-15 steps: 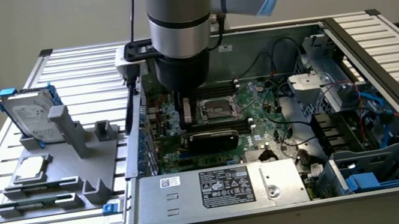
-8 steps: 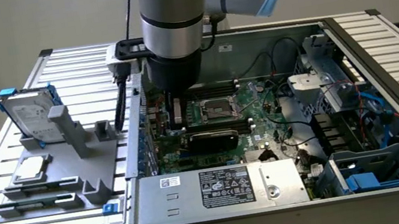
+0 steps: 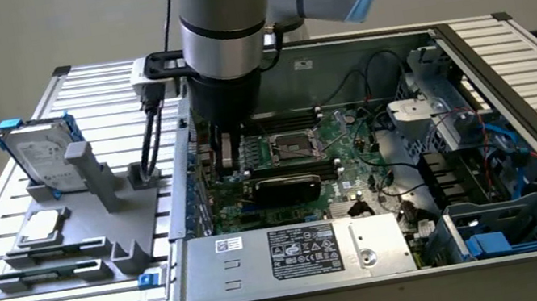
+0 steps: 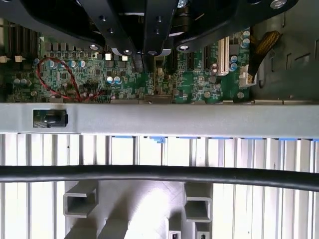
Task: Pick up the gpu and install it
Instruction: 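Press down on the gpu until it lock into place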
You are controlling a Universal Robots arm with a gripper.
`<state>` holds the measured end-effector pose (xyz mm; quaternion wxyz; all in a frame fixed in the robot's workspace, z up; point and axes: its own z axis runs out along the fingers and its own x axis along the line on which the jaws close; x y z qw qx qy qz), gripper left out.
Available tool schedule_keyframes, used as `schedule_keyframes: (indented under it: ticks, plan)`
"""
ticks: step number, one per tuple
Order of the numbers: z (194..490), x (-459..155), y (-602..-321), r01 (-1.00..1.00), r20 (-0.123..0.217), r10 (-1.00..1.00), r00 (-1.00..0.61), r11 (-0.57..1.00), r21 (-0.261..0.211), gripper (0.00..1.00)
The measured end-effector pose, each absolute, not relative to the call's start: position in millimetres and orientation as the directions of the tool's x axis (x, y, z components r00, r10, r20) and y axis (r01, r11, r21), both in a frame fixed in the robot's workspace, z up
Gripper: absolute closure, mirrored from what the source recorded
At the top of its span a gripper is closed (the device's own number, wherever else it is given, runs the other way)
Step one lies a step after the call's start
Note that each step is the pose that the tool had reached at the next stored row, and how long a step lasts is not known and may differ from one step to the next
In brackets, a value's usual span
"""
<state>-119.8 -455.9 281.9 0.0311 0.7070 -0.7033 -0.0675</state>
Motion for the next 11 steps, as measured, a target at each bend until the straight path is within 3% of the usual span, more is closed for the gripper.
schedule_keyframes:
  ticks: [11]
  plan:
    - [286.9, -122.4, -455.9, -0.988, -0.004, -1.000, 0.007, -0.008, 0.156, 0.89]
